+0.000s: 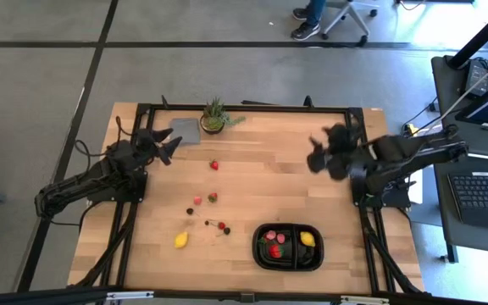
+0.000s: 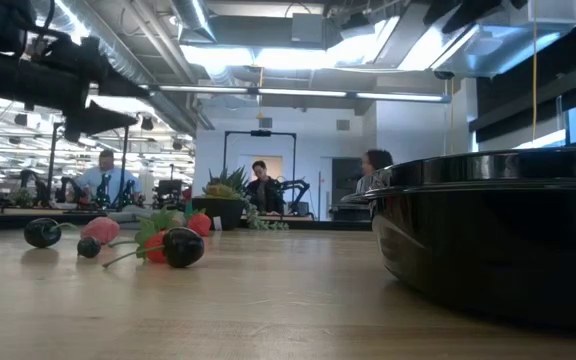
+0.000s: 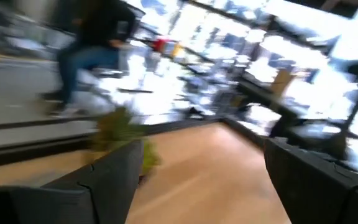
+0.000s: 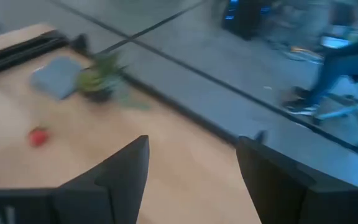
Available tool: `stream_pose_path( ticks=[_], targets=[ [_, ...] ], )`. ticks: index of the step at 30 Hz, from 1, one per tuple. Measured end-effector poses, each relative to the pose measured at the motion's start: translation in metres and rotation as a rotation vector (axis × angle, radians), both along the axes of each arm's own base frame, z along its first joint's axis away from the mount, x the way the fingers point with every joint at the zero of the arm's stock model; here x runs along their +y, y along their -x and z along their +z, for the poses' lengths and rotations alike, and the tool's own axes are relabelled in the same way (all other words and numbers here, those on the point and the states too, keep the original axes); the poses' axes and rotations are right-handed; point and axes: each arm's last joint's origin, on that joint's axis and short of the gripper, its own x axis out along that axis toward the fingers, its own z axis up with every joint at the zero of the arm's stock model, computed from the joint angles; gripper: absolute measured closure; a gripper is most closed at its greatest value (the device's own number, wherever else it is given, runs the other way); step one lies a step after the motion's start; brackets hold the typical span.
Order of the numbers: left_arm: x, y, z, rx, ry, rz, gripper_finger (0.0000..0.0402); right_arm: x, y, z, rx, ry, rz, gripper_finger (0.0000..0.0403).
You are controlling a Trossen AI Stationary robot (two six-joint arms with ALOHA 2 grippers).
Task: Pick and placing Produce into tupperware
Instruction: Put the red strawberry into the black bin
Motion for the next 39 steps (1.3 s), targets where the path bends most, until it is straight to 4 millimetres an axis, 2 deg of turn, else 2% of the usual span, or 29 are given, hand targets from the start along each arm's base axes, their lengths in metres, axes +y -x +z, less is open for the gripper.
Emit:
stream_pose_path(
  ticks=[3,6,9,12,16,19,24,30,35,39],
  targets=[
    [-0.002,-0.003,0.003,-0.032,-0.005,-0.111,0.0078,-0.015,0.013,0.0,0.007,0.009,-0.033,0.0159],
    [-0.003,-0.007,0.005,-0.041,-0.016,-0.205,0.0078,-0.026,0.019,-0.008,-0.017,-0.021,-0.027,0.0159],
    [-0.003,-0.013,0.008,-0.016,-0.081,-0.287,0.0078,-0.034,0.017,-0.022,-0.104,-0.049,0.033,0.0159],
    [0.0,-0.02,0.024,0.053,-0.141,-0.323,0.0078,-0.042,0.01,-0.041,-0.189,-0.083,0.148,0.0159],
    [0.007,-0.035,0.056,0.236,-0.159,-0.337,0.0082,-0.054,0.007,-0.065,-0.266,-0.111,0.204,0.0159],
    [0.016,-0.052,0.077,0.434,-0.153,-0.36,0.0089,-0.059,0.009,-0.082,-0.244,-0.136,0.197,0.0159],
    [0.03,-0.085,0.096,0.811,-0.19,-0.46,0.0098,-0.062,0.012,-0.09,-0.232,-0.169,0.224,0.0159],
    [0.044,-0.124,0.1,1.057,-0.152,-0.601,0.0098,-0.06,0.016,-0.086,-0.245,-0.181,0.29,0.0159],
    [0.052,-0.154,0.086,1.319,-0.206,-0.706,0.0099,-0.059,0.02,-0.084,-0.253,-0.175,0.294,0.0159],
    [0.056,-0.174,0.073,1.407,-0.239,-0.781,0.0099,-0.059,0.022,-0.085,-0.232,-0.183,0.291,0.0159]
  ],
)
